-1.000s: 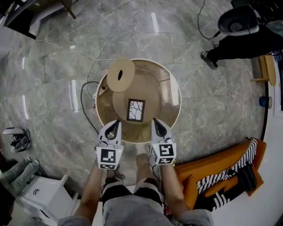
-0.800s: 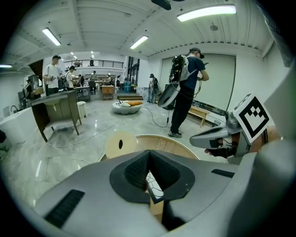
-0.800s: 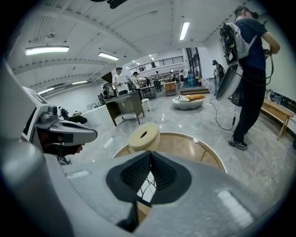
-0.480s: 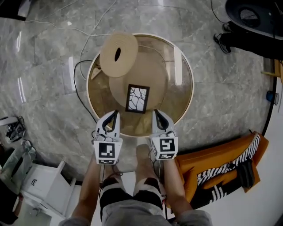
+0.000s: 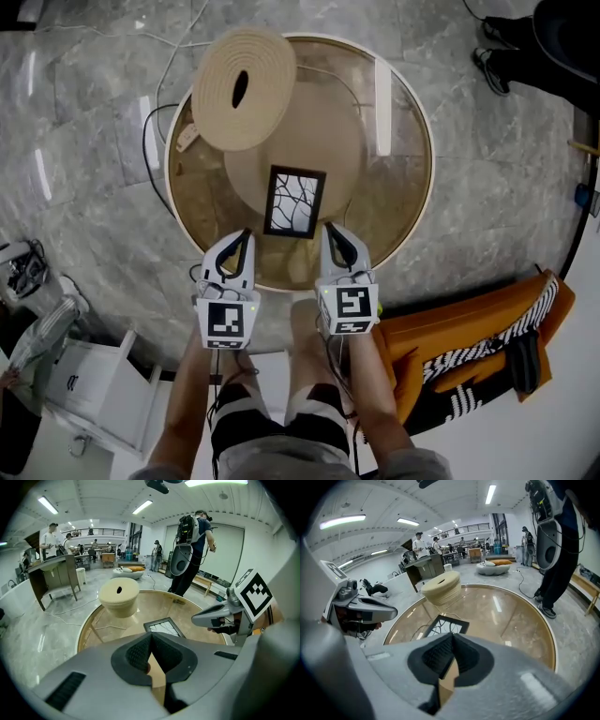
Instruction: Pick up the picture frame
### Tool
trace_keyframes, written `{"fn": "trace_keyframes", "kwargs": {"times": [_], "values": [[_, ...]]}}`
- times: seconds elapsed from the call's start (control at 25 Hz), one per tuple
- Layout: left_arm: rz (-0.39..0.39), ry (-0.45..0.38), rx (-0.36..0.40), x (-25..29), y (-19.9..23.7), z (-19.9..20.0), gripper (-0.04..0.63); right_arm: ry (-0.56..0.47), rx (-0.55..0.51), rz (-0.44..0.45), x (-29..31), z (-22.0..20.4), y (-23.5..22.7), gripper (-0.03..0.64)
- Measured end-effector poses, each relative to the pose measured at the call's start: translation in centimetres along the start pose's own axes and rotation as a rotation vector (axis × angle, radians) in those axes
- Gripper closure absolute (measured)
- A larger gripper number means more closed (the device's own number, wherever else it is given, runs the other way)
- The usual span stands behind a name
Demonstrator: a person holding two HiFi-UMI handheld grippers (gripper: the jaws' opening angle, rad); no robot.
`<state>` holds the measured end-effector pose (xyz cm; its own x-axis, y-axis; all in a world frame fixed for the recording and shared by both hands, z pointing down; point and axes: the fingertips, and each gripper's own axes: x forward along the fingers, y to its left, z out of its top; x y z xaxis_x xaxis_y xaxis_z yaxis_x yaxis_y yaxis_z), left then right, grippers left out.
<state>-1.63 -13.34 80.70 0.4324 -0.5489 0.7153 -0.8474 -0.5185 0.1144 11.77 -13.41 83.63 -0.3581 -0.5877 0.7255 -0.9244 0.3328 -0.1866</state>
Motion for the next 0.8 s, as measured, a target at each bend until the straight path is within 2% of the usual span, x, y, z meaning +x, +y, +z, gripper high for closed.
{"fn": "trace_keyframes", "kwargs": {"times": [0.44,0.48,0.52,0.56,0.8], "values": [[-0.013,0.016,0.011,1.2,0.4,-1.4,0.578,0.06,0.092,-0.019,3.5,-2.2,-1.1,0.615],[-0.015,0.016,0.01,1.2,0.3,-1.5,0.578,0.067,0.1,-0.014,3.8,-2.4,-1.1,0.605],[-0.017,0.017,0.009,1.2,0.3,-1.6,0.578,0.077,0.11,-0.009,4.2,-2.6,-1.0,0.539],[-0.019,0.019,0.008,1.2,0.3,-1.6,0.578,0.087,0.121,-0.009,4.4,-2.8,-0.9,0.52],[-0.024,0.022,-0.008,1.3,0.3,-2.0,0.578,0.141,0.193,-0.018,5.5,-4.4,-0.9,0.463]]}}
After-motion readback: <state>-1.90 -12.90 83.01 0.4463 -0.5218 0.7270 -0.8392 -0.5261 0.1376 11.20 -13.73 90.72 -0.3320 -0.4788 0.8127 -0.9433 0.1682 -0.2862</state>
